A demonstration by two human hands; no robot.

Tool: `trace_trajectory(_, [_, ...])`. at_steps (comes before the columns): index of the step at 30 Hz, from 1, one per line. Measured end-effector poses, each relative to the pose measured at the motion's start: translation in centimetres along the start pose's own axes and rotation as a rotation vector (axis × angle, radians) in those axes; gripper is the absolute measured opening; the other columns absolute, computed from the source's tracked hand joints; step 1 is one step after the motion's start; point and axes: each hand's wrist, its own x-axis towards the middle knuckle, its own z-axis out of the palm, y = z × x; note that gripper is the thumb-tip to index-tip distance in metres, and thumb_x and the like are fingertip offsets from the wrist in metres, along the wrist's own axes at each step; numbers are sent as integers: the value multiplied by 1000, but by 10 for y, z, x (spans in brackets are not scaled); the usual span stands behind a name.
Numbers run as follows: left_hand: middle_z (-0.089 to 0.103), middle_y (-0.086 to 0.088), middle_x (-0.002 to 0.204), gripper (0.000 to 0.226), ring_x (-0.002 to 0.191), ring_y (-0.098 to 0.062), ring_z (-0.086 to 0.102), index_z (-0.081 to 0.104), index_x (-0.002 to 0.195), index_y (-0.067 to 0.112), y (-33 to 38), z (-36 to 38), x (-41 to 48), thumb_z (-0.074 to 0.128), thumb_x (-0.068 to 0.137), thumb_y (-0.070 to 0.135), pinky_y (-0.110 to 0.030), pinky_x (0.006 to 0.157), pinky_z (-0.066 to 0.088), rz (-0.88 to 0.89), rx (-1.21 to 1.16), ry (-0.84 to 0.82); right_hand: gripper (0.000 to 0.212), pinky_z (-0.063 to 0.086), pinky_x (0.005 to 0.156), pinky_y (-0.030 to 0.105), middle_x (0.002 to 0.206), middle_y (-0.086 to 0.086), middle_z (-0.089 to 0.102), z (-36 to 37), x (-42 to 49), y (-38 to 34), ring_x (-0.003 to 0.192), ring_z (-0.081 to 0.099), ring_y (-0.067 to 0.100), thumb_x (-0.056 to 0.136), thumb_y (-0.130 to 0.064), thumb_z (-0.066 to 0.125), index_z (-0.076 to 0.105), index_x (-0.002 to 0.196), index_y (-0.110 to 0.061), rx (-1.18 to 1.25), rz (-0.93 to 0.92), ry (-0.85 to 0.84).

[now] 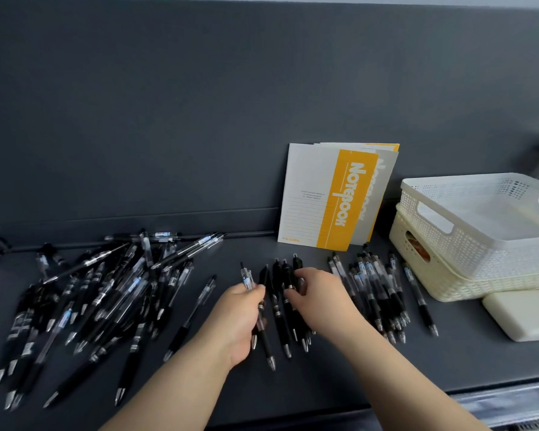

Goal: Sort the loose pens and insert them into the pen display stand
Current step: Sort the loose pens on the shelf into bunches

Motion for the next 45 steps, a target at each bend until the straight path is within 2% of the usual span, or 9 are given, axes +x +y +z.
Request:
trace_trajectory(4, [65, -9, 92, 17, 92, -24, 60, 62, 89, 9, 0, -4, 2, 48, 98, 15, -39, 96, 44, 17, 4, 8, 48, 45, 82, 25, 130, 2, 46, 2, -2, 5, 100, 60, 18, 91, -33, 55, 45, 135, -18, -65, 8, 55])
trace_trajectory(8, [61, -7, 113, 23, 114, -20, 51, 64, 99, 6, -6, -5, 8, 47, 99, 22, -38, 108, 32, 7, 33, 16, 48, 44, 86, 23, 129, 3, 43, 5, -3, 8, 99, 59, 18, 90, -34, 56, 47, 134, -17, -66, -3, 39])
trace_trajectory(14, [57, -3, 120, 32, 113, -14, 45, 66, 109, 7, -4, 1, 14, 43, 99, 28, -32, 99, 29, 21, 66, -11, 32, 41, 78, 17, 108, -2, 54, 0, -12, 2, 90, 56, 10, 92, -34, 54, 60, 119, -19, 64, -108, 115])
trace_trajectory(19, [55, -7, 130, 38, 114, -13, 45, 57, 125, 7, 2, 19, 11, 41, 100, 31, -27, 95, 28, 60, 126, -69, 21, 43, 63, 20, 72, -4, 60, -11, -26, -8, 60, 50, 3, 87, -29, 62, 64, 108, -27, 299, -205, -54])
trace_trajectory(22, [35, 4, 149, 46, 131, -12, 36, 45, 139, 15, 3, 33, 9, 39, 100, 38, -30, 108, 27, 143, 201, -88, 18, 41, 63, 23, 68, -1, 62, -22, -25, 0, 58, 49, 6, 88, -22, 60, 66, 104, -23, 214, -165, 75])
trace_trajectory(25, [39, 18, 137, 33, 134, -12, 30, 54, 126, 21, 1, 44, 8, 36, 101, 33, -28, 110, 23, 311, 407, -101, 26, 40, 66, 24, 78, -5, 65, -41, -23, 23, 73, 59, 12, 90, -24, 55, 61, 114, -20, 28, -22, 231])
trace_trajectory(32, [30, -1, 152, 44, 139, -19, 29, 39, 143, 8, -12, 94, 14, 35, 99, 15, -30, 114, 21, 286, 645, -350, 30, 46, 73, 33, 108, 7, 62, -64, -21, 74, 101, 58, 25, 91, -27, 48, 54, 117, -13, -227, 210, 253])
trace_trajectory(38, [58, -7, 111, 28, 95, -16, 53, 63, 99, 13, -21, 124, 20, 38, 91, 2, -27, 81, 40, 120, 557, -360, 45, 43, 92, 34, 121, 5, 43, -56, -26, 85, 117, 41, 26, 89, -38, 51, 46, 130, -19, -303, 145, 152])
trace_trajectory(45, [58, 0, 117, 38, 109, -17, 52, 53, 124, 20, -24, 129, 14, 39, 91, 8, -29, 91, 41, 115, 518, -419, 38, 40, 89, 34, 120, 7, 46, -61, -23, 93, 113, 45, 28, 93, -30, 47, 49, 129, -19, -278, 160, 211])
